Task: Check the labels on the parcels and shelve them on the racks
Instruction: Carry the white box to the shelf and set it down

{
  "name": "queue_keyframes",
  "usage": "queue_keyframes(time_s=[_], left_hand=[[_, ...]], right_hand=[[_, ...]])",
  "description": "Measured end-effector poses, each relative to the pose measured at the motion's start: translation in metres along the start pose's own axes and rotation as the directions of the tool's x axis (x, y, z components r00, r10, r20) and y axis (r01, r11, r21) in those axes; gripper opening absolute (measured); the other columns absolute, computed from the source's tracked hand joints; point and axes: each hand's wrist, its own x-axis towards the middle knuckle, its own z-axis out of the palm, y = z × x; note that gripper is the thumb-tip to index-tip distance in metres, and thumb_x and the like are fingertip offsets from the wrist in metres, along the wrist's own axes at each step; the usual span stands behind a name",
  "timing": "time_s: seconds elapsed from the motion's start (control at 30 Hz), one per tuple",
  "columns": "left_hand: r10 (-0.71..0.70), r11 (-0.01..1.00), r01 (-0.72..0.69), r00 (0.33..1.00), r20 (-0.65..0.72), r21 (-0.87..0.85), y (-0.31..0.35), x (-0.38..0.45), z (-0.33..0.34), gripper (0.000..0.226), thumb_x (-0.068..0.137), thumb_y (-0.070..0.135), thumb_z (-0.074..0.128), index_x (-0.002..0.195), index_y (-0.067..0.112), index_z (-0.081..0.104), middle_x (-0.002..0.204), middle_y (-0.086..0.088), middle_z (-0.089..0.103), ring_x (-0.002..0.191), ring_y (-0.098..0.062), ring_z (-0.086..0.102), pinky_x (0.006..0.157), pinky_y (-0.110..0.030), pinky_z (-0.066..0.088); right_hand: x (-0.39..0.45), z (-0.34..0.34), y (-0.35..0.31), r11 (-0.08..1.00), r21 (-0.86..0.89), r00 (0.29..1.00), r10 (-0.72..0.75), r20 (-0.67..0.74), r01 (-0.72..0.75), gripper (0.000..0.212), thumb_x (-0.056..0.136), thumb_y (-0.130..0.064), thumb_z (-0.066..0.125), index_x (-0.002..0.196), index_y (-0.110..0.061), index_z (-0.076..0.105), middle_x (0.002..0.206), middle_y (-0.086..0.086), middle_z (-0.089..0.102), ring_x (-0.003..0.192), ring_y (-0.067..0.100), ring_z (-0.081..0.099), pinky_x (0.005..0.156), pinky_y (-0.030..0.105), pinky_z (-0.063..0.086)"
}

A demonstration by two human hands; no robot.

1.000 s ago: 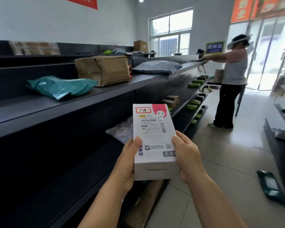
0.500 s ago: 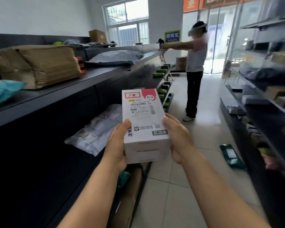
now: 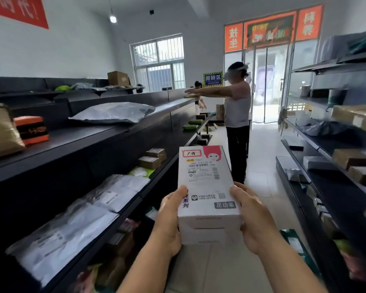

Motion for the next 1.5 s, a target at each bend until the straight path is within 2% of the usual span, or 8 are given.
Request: queue_keyframes(time_s=[0.17,0.33,0.5,0.63,0.83,1.13,1.37,1.5], left_hand=[[-0.015,1.000,0.014,0.999,0.038,0.027,0.004,0.047,0.045,0.047,0.091,0.037,0.064,0.125,0.005,0.066,0.112,-0.022,0.077,0.098,-0.038,0.075,0.065,-0.038,0.062],[-0.002,0.998,-0.002,0.998,0.068,0.058,0.004,0.102,0.072,0.034,0.093,0.037,0.060,0.110,0.010,0.074,0.107,-0.019,0.079,0.094,-0.036,0.075,0.078,-0.042,0.060],[0.012,1.000,-0.012,1.000,0.012,0.027,0.000,0.181,0.083,0.062,0.084,0.044,0.072,0.134,0.010,0.059,0.117,-0.017,0.076,0.109,-0.039,0.073,0.072,-0.041,0.062],[0.059,0.998,-0.059,0.998,0.006,0.021,0.009,0.246,0.087,0.092,0.060,0.054,0.081,0.138,0.015,0.054,0.122,-0.016,0.075,0.111,-0.038,0.072,0.091,-0.054,0.060],[0.076,0.997,-0.076,0.997,0.006,0.020,0.023,0.331,0.093,0.093,0.057,0.056,0.081,0.137,0.015,0.056,0.120,-0.016,0.075,0.111,-0.037,0.072,0.099,-0.060,0.054],[0.109,0.994,-0.108,0.988,-0.108,0.018,0.033,0.404,0.102,0.047,0.086,0.042,0.071,0.122,0.015,0.055,0.100,-0.013,0.081,0.097,-0.035,0.076,0.072,-0.043,0.063],[0.209,0.975,-0.219,0.952,-0.225,-0.023,0.044,0.467,0.131,0.057,0.074,0.044,0.072,0.121,0.019,0.054,0.104,-0.014,0.079,0.086,-0.028,0.077,0.060,-0.036,0.060],[0.283,0.958,-0.286,0.929,-0.240,0.026,0.057,0.501,0.153,0.077,0.062,0.051,0.074,0.130,0.024,0.051,0.110,-0.010,0.079,0.090,-0.025,0.077,0.065,-0.036,0.061]], right_hand=[[0.050,-0.026,-0.017,0.998,-0.063,0.999,-0.027,-0.035,0.024,0.018,0.092,-0.031,0.056,0.108,-0.027,0.064,0.088,0.002,0.075,0.071,0.016,0.067,0.055,0.025,0.046],[0.106,-0.043,-0.020,0.993,-0.114,0.998,-0.033,-0.057,0.027,0.021,0.091,-0.037,0.055,0.107,-0.027,0.066,0.096,-0.002,0.074,0.086,0.018,0.067,0.070,0.032,0.048],[0.173,-0.049,-0.025,0.985,-0.167,0.998,-0.055,-0.033,0.049,0.018,0.094,-0.034,0.053,0.100,-0.026,0.068,0.095,-0.003,0.074,0.083,0.015,0.067,0.068,0.029,0.047],[0.237,-0.042,-0.029,0.980,-0.187,0.997,-0.075,-0.028,0.068,0.019,0.094,-0.032,0.052,0.100,-0.025,0.069,0.095,-0.004,0.075,0.084,0.014,0.067,0.070,0.029,0.047],[0.329,-0.028,-0.033,0.974,-0.215,0.997,-0.081,-0.019,0.075,0.019,0.092,-0.033,0.054,0.094,-0.027,0.072,0.094,-0.003,0.077,0.089,0.017,0.069,0.079,0.034,0.051],[0.436,-0.015,-0.014,0.963,-0.254,0.996,-0.081,0.042,0.089,0.025,0.089,-0.048,0.050,0.100,-0.040,0.070,0.095,-0.006,0.076,0.097,0.022,0.068,0.092,0.048,0.051],[0.524,-0.010,-0.033,0.984,-0.174,0.977,-0.008,0.214,0.046,0.027,0.100,-0.038,0.040,0.092,-0.031,0.065,0.077,-0.010,0.072,0.077,0.012,0.063,0.059,0.030,0.042],[0.581,-0.009,-0.055,0.984,-0.168,0.944,-0.004,0.331,0.063,0.031,0.101,-0.041,0.035,0.098,-0.034,0.065,0.067,-0.016,0.072,0.074,0.010,0.065,0.057,0.028,0.042]])
